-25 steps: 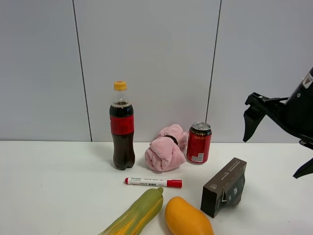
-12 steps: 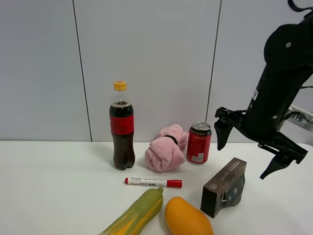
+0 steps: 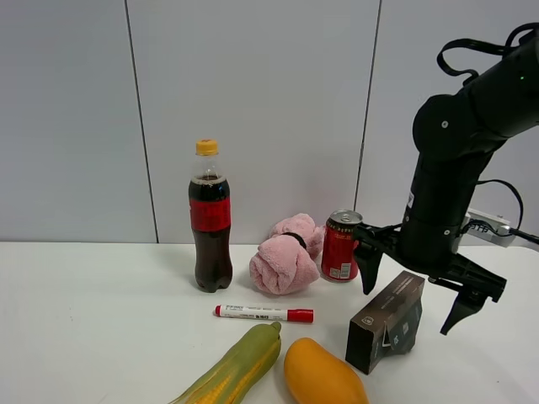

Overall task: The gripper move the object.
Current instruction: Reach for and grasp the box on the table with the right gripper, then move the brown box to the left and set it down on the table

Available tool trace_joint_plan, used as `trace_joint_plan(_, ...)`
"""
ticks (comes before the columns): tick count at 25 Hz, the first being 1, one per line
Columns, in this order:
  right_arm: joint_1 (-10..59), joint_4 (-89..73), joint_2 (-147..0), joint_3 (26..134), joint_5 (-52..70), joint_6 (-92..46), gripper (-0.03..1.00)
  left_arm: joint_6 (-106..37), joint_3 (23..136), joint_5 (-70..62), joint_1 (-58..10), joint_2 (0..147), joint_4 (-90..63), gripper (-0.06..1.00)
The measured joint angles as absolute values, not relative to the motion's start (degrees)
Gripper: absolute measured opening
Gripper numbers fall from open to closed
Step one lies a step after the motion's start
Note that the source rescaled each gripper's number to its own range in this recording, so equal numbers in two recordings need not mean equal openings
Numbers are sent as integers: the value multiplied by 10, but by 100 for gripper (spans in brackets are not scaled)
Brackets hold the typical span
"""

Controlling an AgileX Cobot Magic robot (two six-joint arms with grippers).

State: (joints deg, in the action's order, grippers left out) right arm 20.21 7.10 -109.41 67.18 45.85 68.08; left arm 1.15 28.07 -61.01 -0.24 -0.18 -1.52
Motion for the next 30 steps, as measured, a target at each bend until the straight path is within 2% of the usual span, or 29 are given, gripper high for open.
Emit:
trace_joint_plan(10, 203, 78, -1150, 672, 382, 677, 92, 11, 281, -610, -2, -2, -15, 100)
trace_joint_plan(12, 203, 78, -1153, 672, 378, 677, 90, 11, 281, -610, -2, -2, -15, 100)
trace_joint_plan(15, 203, 83, -1153, 672, 377, 677, 73, 11, 281, -610, -2, -2, -15, 100)
trace_joint_plan(16, 203, 84, -1153, 672, 377, 677, 63, 11, 281, -610, -2, -2, -15, 100)
trace_joint_plan(18, 203, 87, -1153, 672, 377, 676, 49, 11, 281, -610, -2, -2, -15, 100)
trace_joint_plan(21, 203, 98, -1153, 672, 374, 659, 35, 11, 281, -610, -2, -2, -15, 100)
trace_joint_plan(24, 203, 104, -1153, 672, 373, 620, 6, 11, 281, -610, -2, -2, -15, 100)
trace_joint_plan(25, 203, 106, -1153, 672, 374, 602, 0, 11, 281, -610, -2, -2, -15, 100)
trace_joint_plan(30, 203, 109, -1153, 672, 377, 514, 0, 11, 281, -610, -2, -2, -15, 100)
